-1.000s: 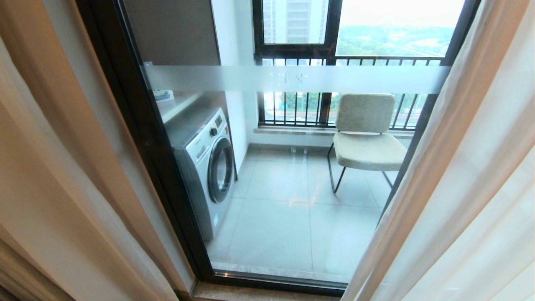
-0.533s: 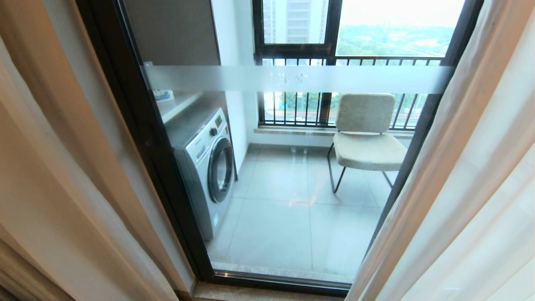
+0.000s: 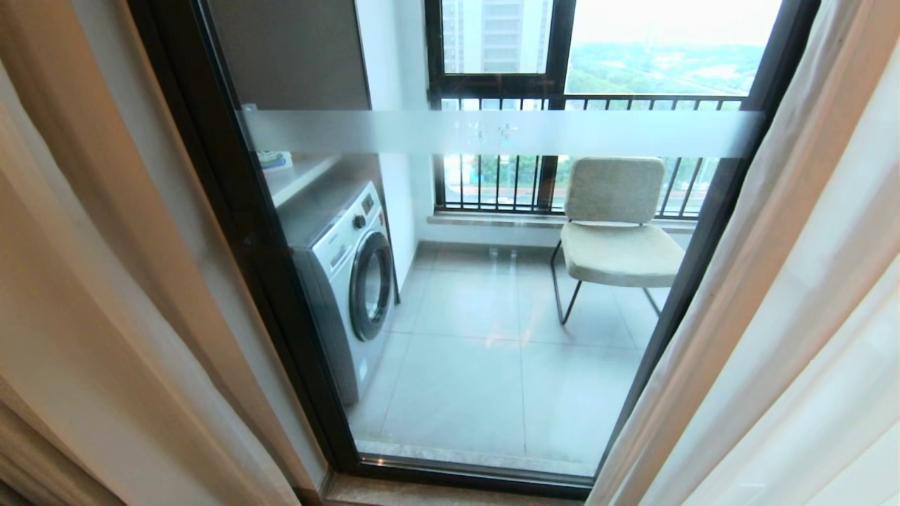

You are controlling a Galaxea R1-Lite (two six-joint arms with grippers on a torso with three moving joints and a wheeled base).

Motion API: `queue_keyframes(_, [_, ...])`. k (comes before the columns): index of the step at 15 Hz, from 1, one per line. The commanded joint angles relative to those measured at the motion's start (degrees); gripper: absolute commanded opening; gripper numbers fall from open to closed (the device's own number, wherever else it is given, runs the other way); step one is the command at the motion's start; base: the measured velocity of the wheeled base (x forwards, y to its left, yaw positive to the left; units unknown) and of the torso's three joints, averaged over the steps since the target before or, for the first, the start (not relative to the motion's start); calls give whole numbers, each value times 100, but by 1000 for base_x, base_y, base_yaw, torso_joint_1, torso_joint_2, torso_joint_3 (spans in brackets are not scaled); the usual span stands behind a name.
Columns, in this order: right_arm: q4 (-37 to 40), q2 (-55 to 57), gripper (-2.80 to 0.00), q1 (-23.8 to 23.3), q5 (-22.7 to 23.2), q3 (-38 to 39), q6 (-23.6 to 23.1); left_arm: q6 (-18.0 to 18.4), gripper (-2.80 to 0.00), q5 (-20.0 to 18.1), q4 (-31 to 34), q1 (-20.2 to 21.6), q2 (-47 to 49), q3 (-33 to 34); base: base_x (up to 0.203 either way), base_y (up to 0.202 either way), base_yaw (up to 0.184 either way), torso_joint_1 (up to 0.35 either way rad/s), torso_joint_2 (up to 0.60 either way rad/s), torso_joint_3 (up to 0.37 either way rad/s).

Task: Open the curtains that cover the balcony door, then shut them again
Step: Close the inner curtains on both sides

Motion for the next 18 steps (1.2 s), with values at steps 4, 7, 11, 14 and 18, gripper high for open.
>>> queue_keyframes(4, [-3,0,-280,0,-1,0,0,0,-280,-13,35,0,-2,-9,0,0,0,0,0,0])
queue_keyframes(7, [-3,0,-280,0,-1,0,0,0,-280,-4,27,0,-2,-9,0,0,0,0,0,0])
queue_keyframes(11, [-3,0,-280,0,-1,0,0,-9,-280,-4,27,0,-2,-9,1,157,1,9,0,1])
queue_keyframes(14, [-3,0,-280,0,-1,0,0,-5,-280,-4,27,0,-2,-9,0,187,2,2,1,3])
queue_keyframes(18, [-3,0,-280,0,-1,0,0,-9,-280,-13,27,0,-2,-9,0,189,0,2,4,1])
